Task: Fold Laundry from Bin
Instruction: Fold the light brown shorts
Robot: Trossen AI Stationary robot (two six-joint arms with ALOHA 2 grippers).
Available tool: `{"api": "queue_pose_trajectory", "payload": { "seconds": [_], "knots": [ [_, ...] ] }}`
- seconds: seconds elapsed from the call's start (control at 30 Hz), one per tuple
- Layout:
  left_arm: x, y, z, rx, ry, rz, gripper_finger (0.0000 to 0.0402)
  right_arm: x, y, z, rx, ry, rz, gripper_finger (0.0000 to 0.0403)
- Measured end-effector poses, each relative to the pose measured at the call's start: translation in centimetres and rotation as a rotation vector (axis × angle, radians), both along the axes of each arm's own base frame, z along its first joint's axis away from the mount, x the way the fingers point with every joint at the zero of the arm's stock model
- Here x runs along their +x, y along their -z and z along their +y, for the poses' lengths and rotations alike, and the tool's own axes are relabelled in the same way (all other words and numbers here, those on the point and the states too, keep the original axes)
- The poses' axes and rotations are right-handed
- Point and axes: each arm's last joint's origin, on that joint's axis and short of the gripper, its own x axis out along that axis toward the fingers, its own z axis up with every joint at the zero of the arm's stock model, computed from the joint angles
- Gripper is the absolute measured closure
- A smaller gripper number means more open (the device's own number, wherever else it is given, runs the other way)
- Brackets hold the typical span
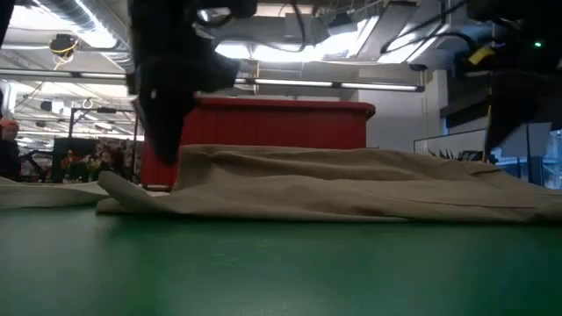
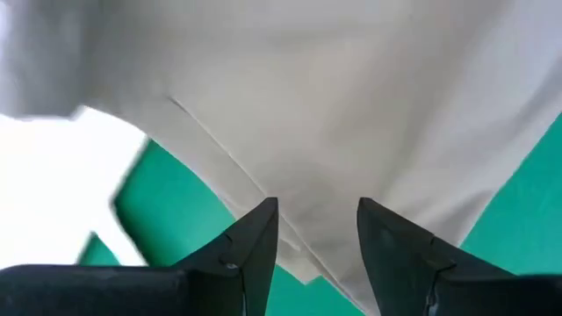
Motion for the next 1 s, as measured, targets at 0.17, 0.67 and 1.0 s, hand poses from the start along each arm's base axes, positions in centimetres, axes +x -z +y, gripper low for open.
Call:
{"api": "queue_pose_trajectory", "payload": {
  "seconds": [0.17, 0.67, 1.0],
  "knots": [
    [1.3, -1.5, 1.8, 0.040, 0.017, -0.040, 0.0251, 0.4, 0.1, -0.2, -0.066, -0.014, -0.004, 0.0194],
    [2.8, -1.9, 10.8, 0.124, -0.041, -0.081, 0.0291, 2.2, 1.6, -4.7, -0.073, 0.065, 0.093, 0.0194],
    [3.4, 0.8, 14.7, 0.156, -0.114, -0.006, 0.0321, 2.9, 3.6, -8.0, -0.052, 0.137, 0.194, 0.0194]
  ]
}}
